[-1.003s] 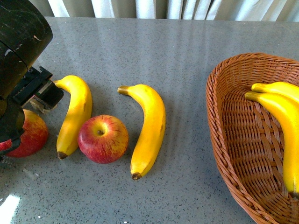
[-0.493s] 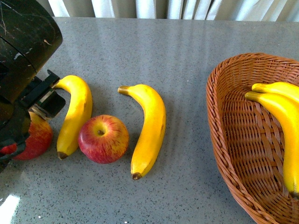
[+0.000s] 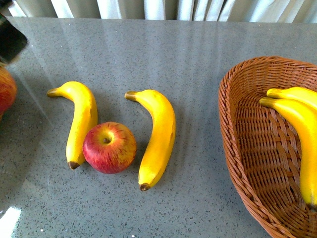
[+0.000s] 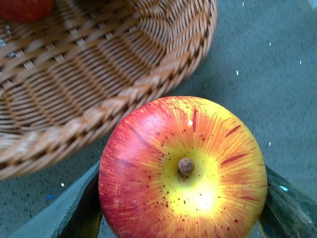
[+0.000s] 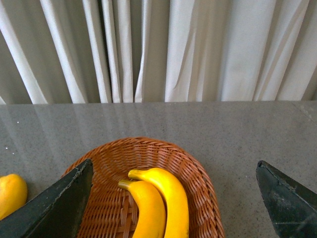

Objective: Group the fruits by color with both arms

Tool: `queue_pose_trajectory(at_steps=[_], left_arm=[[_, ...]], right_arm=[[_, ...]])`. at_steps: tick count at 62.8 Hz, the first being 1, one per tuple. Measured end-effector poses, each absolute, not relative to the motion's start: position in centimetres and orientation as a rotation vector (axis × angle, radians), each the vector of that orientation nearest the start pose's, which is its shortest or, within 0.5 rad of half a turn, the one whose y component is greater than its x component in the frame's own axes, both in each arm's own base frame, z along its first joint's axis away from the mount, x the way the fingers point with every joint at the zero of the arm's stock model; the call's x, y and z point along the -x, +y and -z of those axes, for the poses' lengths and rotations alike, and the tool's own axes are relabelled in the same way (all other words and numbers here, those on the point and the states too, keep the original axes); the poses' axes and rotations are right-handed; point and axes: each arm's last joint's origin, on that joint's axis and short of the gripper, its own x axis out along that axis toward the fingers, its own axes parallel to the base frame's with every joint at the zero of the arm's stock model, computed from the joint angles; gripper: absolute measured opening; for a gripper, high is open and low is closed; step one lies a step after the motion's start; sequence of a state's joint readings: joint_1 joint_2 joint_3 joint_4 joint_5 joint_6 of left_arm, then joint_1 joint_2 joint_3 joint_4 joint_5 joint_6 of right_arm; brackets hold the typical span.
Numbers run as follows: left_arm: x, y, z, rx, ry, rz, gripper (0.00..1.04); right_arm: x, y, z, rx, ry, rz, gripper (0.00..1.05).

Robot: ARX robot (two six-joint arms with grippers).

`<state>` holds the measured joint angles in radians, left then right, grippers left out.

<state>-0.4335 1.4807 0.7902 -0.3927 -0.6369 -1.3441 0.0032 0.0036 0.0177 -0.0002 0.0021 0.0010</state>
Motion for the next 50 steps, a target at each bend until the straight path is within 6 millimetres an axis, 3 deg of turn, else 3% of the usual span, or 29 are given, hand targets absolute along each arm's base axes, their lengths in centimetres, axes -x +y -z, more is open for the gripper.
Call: queue_pose_trajectory(at_steps=[7,16,22,33,42,50], left_arm=[[-24.8,-6.4,-17.4,0.668,0.573,-0.832,0.72],[-24.8,-2.0,-15.5,0.701,0.586,-0.918,0.72],[-24.7,-0.6,-14.4,0.707,0.601,-0.938,0.72],[-23.8,0.7,-12.6,0.705,0.666,-0.984,0.72],[-23.6,0.4,-12.5,0.705,0.675,-0.967,0.97],[-23.4,-1.2,-13.2,0.673,0.672,-0.903,0.96]], right_arm=[[-9.7,0.0,-16.9,-0.001,-0.014,-0.001,0.96],[-9.7,0.0,-16.9,-0.001,-0.014,-0.001,0.96],[-9.7,0.0,-16.9,-0.001,-0.014,-0.002,0.96],[-9.7,0.0,-16.9,-0.001,-0.014,-0.002,0.96],[-9.7,0.0,-16.9,-0.001,-0.014,-0.002,0.96],[-9.7,0.0,-16.9,-0.001,-0.014,-0.002,0.96]])
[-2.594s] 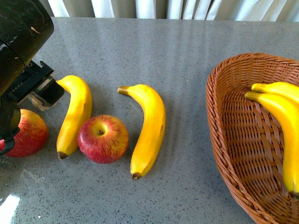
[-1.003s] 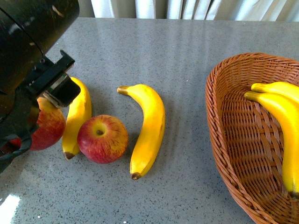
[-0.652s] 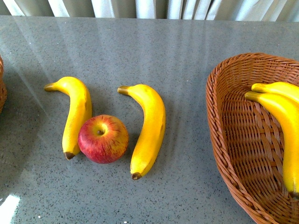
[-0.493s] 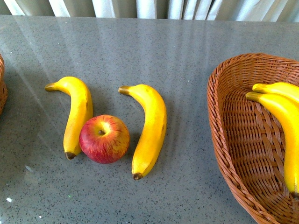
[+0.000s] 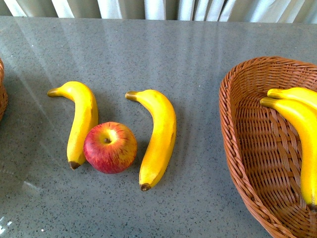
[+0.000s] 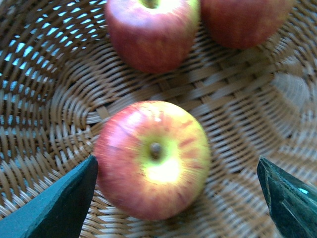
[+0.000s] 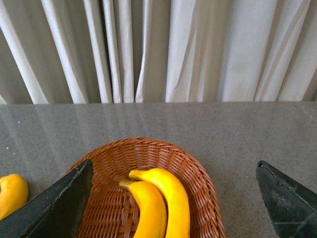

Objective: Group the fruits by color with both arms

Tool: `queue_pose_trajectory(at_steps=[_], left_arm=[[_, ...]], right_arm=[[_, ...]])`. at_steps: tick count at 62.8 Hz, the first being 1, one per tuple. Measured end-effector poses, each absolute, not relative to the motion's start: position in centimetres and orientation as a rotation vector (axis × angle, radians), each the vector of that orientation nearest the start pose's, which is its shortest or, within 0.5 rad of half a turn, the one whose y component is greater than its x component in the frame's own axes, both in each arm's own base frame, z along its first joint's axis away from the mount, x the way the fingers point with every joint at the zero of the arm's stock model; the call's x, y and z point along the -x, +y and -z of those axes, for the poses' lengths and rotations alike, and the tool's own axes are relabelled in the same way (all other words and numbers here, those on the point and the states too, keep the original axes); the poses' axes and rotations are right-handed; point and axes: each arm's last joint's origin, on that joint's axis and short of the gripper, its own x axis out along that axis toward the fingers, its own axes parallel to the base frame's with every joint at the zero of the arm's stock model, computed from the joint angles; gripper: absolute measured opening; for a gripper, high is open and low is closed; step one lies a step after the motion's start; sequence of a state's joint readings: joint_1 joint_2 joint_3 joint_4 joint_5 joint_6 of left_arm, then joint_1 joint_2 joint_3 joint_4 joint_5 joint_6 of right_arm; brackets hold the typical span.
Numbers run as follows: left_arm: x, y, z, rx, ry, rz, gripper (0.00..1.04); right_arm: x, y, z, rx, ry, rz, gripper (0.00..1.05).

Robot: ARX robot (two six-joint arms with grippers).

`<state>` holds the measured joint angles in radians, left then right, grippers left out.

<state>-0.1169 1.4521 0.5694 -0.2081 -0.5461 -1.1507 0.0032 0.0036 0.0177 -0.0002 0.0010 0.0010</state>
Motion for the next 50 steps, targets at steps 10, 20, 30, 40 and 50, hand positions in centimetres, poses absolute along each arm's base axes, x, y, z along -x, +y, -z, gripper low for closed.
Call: queue_pose_trajectory(at_steps=[10,20,30,40,50], left_arm=[[-23.7,-5.9,-14.3,0.617,0.703,-0.708,0.96],[-24.4,-10.1,-14.6,0.561,0.743,-0.546,0.96],[-24.9,-13.9,-14.6,0.501,0.788,-0.409,0.96],[-24.6,-15.6,-14.1,0.453,0.818,-0.355,0.96],[-24.4,-17.0,-13.4,0.415,0.853,-0.308,0.96]], right_arm=[[-9.7,0.0,-16.9,-0.001,-0.014,-0.002,0.96],[-9.7,0.0,-16.9,-0.001,-0.014,-0.002,0.96],[-9.7,0.0,-16.9,-0.001,-0.014,-0.002,0.96],[-9.7,0.0,-16.9,-0.001,-0.014,-0.002,0.96],[-9.7,0.0,-16.9,-0.001,-0.014,-0.002,0.96]])
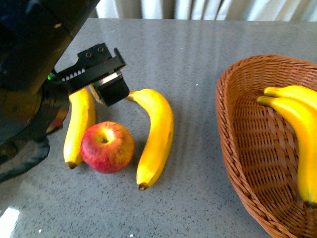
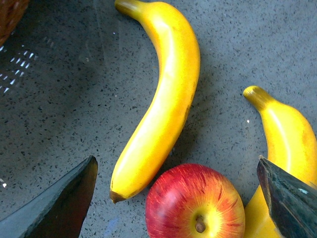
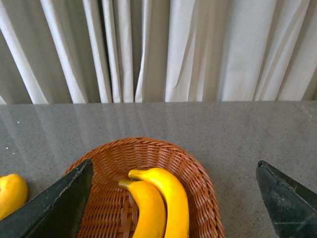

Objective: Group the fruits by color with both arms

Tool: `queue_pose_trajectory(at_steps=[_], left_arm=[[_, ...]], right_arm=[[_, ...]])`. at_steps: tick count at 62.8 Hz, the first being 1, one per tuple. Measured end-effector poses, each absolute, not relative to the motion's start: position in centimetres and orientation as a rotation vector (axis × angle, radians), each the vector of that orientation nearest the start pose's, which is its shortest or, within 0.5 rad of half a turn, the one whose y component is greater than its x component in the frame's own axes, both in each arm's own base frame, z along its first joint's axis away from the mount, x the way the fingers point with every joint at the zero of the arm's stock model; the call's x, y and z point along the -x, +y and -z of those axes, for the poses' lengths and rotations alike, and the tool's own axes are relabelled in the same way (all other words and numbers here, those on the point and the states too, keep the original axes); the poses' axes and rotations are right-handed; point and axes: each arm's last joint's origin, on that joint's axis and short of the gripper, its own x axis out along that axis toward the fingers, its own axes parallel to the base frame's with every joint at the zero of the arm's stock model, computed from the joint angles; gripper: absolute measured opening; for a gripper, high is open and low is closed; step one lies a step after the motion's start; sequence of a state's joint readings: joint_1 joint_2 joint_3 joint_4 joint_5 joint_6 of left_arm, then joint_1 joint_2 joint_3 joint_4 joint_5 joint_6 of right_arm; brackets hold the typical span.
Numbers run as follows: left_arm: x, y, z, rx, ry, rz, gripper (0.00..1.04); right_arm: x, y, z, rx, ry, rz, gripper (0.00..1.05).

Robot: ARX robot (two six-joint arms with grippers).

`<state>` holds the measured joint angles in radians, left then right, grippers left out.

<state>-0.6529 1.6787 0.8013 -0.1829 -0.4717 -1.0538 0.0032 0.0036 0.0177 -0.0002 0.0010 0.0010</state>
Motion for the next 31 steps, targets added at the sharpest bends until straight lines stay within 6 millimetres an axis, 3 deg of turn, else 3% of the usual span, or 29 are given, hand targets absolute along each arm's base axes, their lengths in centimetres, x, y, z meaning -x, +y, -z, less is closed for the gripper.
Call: queue_pose_trajectory(at_steps=[31], left_arm=[[-24.7,-18.2,-12.1,0.336,0.887,-0.278,0.96]], right_arm=[[-9.7,0.0,-16.9,-0.001,-0.014,-0.002,0.96]])
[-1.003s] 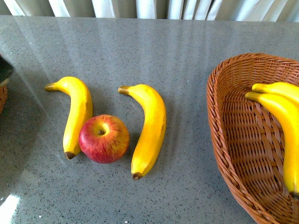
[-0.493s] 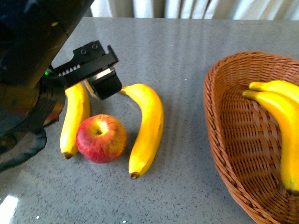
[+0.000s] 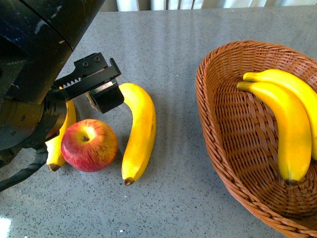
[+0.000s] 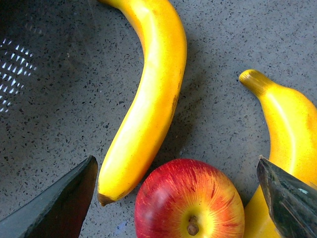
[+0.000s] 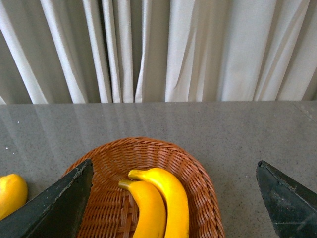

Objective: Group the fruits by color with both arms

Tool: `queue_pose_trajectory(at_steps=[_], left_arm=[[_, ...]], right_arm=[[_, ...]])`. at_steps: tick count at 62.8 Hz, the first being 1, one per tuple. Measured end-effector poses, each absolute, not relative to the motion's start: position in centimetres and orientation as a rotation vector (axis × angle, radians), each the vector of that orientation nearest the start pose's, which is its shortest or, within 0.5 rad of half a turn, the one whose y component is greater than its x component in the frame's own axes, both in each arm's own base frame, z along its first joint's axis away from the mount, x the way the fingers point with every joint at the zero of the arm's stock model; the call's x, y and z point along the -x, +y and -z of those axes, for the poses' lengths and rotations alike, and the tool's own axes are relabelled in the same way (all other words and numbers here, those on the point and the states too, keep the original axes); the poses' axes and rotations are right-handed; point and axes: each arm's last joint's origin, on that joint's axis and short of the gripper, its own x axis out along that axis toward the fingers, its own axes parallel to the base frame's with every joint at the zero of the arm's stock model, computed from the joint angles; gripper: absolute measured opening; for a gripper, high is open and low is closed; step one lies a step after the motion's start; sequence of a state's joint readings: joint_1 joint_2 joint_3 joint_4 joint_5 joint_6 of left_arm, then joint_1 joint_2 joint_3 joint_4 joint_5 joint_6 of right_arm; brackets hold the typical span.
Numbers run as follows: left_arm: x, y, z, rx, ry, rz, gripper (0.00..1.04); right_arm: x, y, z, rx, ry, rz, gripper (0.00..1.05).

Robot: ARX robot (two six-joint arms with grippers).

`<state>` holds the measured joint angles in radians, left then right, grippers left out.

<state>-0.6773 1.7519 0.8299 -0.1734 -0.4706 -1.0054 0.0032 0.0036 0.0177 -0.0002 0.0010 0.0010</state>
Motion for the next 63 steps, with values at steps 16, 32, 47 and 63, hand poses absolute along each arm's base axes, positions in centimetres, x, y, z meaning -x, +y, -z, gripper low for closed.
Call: queue_pose_trajectory(at_steps=[16,32,47,63], left_arm=[[-24.4,-18.5,-11.5,0.299,0.939,-0.243,0.96],[-24.2,-18.8,-11.4,0.295,0.976,-0.195,0.96],[-24.1,-19.3,-11.1,0.264,0.991,-0.17,0.96],[-24.1,-19.5,-10.7,0.224,0.999,-0.16,0.96]], right_arm=[[-9.7,0.0,-16.9,-0.001,-0.014,-0.002,0.96],[-9.7,0.0,-16.9,-0.001,-0.014,-0.002,0.96],[-9.7,0.0,-16.9,-0.001,-0.014,-0.002,0.96],[-9.7,0.0,-16.9,-0.001,-0.014,-0.002,0.96]])
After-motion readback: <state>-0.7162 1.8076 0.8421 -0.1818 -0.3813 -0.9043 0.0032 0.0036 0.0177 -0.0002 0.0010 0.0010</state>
